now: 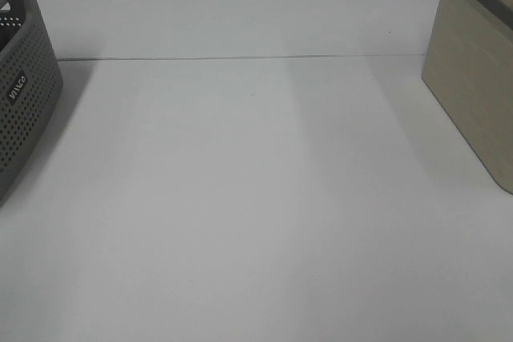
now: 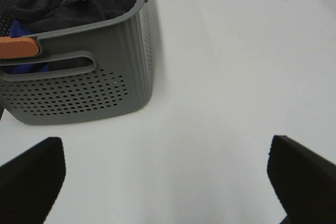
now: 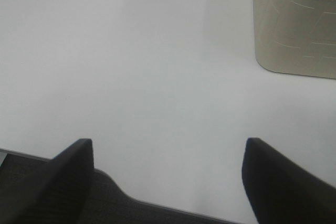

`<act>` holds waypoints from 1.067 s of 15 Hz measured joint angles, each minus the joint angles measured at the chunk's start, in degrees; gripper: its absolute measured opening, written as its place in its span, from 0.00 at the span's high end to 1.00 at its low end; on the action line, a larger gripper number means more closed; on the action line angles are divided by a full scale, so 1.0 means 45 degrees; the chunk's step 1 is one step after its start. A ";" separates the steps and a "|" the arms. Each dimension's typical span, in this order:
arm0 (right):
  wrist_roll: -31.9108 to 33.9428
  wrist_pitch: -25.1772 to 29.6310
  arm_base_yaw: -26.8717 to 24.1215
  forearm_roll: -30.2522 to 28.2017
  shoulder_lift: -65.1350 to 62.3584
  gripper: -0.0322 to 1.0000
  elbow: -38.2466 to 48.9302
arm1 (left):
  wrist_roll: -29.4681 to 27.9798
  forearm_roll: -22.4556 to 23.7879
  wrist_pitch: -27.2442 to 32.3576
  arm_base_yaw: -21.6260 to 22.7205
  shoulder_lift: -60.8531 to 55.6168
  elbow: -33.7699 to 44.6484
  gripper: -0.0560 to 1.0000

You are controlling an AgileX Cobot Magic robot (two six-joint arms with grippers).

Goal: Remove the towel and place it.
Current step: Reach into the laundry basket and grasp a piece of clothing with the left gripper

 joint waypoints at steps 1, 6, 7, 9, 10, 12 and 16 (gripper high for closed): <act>0.0000 0.0000 0.0000 0.0000 0.0000 0.23 0.0000 | 0.0000 0.0000 0.0000 0.0000 0.0000 0.0000 0.01; 0.0000 0.0000 0.0000 0.0000 0.0000 0.23 0.0000 | 0.0025 0.0038 0.0000 0.0000 0.0000 0.0000 0.01; 0.0000 0.0000 0.0000 0.0000 0.0000 0.23 0.0000 | 0.0025 0.0038 0.0000 0.0000 0.0000 0.0000 0.01; 0.0000 0.0000 0.0000 0.0000 0.0000 0.23 0.0000 | 0.0025 0.0038 0.0000 0.0000 0.0000 0.0000 0.01; 0.0000 0.0000 0.0000 0.0000 0.0000 0.23 0.0000 | 0.0025 0.0038 0.0000 0.0000 0.0000 0.0000 0.01; 0.0000 0.0000 0.0000 0.0000 0.0000 0.23 0.0000 | 0.0064 0.0000 0.0000 0.0000 0.0000 0.0000 0.01; 0.0000 0.0000 0.0000 0.0000 0.0000 0.23 0.0000 | 0.0076 -0.0089 0.0000 0.0000 0.0000 0.0000 0.01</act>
